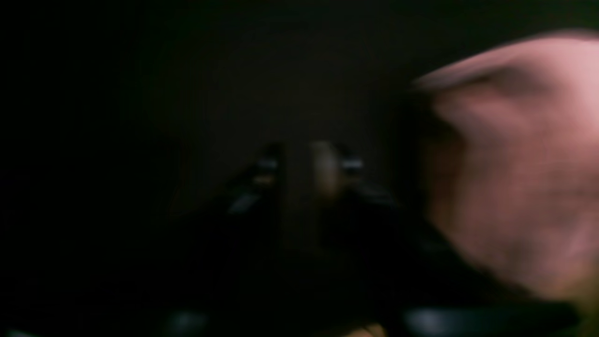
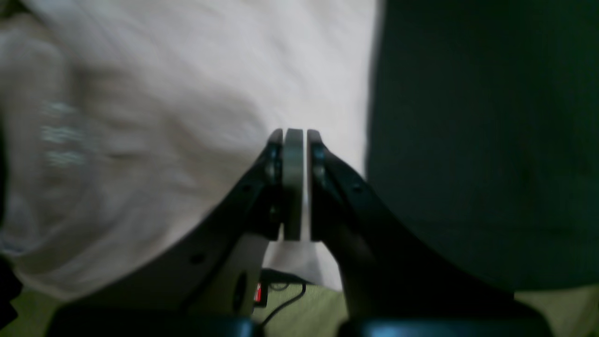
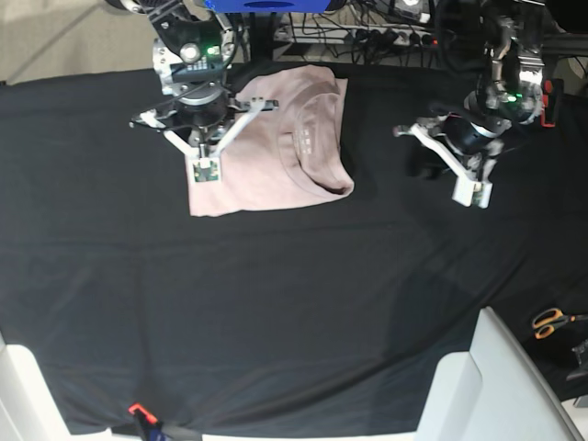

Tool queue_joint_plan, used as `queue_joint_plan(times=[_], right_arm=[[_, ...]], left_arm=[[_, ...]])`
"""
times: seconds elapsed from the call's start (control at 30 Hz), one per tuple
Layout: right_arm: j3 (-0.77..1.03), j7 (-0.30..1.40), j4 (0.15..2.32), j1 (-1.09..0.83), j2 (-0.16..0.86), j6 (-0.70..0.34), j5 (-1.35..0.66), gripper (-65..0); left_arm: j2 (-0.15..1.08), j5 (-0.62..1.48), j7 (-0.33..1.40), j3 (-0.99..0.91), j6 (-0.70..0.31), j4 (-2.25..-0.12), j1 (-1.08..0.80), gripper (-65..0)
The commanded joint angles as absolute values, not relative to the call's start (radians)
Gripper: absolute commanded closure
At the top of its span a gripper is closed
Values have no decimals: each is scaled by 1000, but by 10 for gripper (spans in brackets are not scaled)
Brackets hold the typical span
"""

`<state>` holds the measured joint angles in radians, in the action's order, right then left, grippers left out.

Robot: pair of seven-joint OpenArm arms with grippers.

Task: Fold the T-shirt properly
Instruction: 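Move the left gripper to the shirt's folded edge and grasp it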

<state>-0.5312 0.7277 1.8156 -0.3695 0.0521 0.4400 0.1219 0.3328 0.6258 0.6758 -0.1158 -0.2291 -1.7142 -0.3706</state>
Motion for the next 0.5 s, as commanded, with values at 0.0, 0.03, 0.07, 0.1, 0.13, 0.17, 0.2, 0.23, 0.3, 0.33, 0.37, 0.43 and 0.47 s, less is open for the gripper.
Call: queue_joint_plan(times=[0.0, 0.03, 0.07, 0.1, 0.13, 0.17, 0.2, 0.23, 0.3, 0.33, 0.37, 0.43, 0.47], right_arm=[[-516, 702, 1833, -372, 45, 441, 128, -15], [-499, 700, 1836, -380, 45, 441, 130, -15], [-487, 700, 1837, -383, 45, 441, 130, -15], [-479, 700, 1837, -383, 45, 441, 130, -15], [-473, 700, 1836, -384, 48, 440, 130, -15], [-469, 700, 1834, -384, 59, 440, 130, -15], [-469, 699, 1833, -390, 70, 440, 127, -15], [-469, 699, 1833, -395, 74, 440, 127, -15], [-469, 699, 1834, -398, 74, 441, 127, -15], [-469, 699, 1833, -398, 74, 441, 127, -15], [-469, 699, 1833, -398, 74, 441, 127, -15], [-469, 699, 1833, -398, 74, 441, 128, -15], [-469, 699, 1833, -398, 74, 441, 128, -15]], left_arm=[[363, 682, 680, -114, -259, -1716, -369, -316], [371, 750, 684, -113, -292, -1696, -367, -403], [371, 796, 684, -113, -320, -1675, -366, -466], [369, 826, 684, -113, -352, -1653, -366, -525], [366, 848, 684, -116, -392, -1633, -364, -571], [364, 863, 684, -114, -443, -1615, -364, -614], [363, 878, 684, -113, -501, -1598, -364, -643], [361, 894, 684, -111, -572, -1578, -364, -650], [346, 898, 685, -111, -667, -1543, -364, -650], [334, 894, 685, -111, -697, -1521, -364, -650], [325, 886, 685, -111, -698, -1503, -364, -650], [300, 868, 685, -110, -698, -1475, -363, -650], [291, 855, 685, -102, -698, -1466, -357, -650]])
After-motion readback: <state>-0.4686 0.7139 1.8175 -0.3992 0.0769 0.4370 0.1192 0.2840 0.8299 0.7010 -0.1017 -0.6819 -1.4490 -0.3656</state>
